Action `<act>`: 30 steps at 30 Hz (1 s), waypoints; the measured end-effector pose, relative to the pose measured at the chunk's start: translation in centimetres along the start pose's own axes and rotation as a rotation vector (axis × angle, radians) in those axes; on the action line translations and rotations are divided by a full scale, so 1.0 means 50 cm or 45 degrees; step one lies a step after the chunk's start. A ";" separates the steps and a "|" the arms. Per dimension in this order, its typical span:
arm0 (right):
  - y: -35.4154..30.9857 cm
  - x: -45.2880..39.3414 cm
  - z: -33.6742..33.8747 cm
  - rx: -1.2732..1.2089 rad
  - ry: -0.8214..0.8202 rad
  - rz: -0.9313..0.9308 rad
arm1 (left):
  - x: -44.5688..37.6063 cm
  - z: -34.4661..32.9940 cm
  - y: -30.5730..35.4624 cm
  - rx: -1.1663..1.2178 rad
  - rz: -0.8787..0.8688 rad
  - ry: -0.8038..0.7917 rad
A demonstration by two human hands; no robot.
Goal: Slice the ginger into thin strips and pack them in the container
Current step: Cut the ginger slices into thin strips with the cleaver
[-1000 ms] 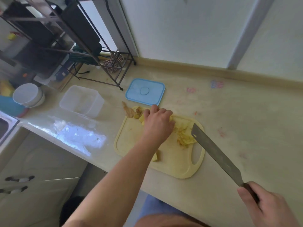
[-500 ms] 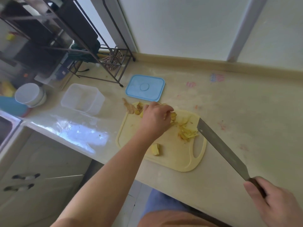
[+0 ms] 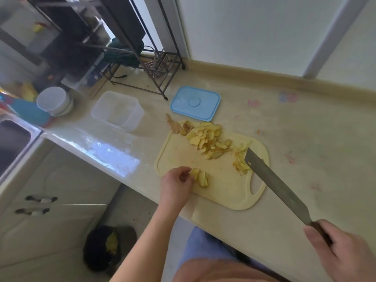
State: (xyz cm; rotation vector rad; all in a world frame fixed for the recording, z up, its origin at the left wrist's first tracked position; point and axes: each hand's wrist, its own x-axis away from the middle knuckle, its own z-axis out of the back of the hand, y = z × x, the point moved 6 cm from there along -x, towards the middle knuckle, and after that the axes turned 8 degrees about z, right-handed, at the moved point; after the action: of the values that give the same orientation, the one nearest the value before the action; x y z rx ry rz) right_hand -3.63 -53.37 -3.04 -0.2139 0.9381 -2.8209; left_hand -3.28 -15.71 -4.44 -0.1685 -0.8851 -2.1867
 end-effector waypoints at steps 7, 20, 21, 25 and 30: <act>-0.006 0.009 0.005 -0.028 0.049 0.026 | 0.037 -0.022 0.030 -0.422 0.068 0.004; 0.004 0.026 0.017 -0.044 0.118 0.024 | 0.040 -0.046 0.041 -0.227 0.351 -0.137; 0.003 0.026 0.017 -0.045 0.117 0.032 | 0.042 -0.049 0.044 -0.195 0.337 -0.153; -0.002 0.021 0.011 -0.091 0.074 0.033 | 0.055 -0.059 0.061 -0.096 0.189 -0.159; -0.036 0.010 -0.005 -0.181 -0.018 0.036 | 0.019 -0.015 0.030 0.082 0.233 -0.132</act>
State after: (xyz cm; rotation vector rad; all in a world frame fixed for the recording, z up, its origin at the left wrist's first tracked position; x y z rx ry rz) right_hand -4.37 -51.92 -2.13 -0.2352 1.1302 -2.7256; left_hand -2.81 -17.45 -3.84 -0.3215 -0.9580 -1.9917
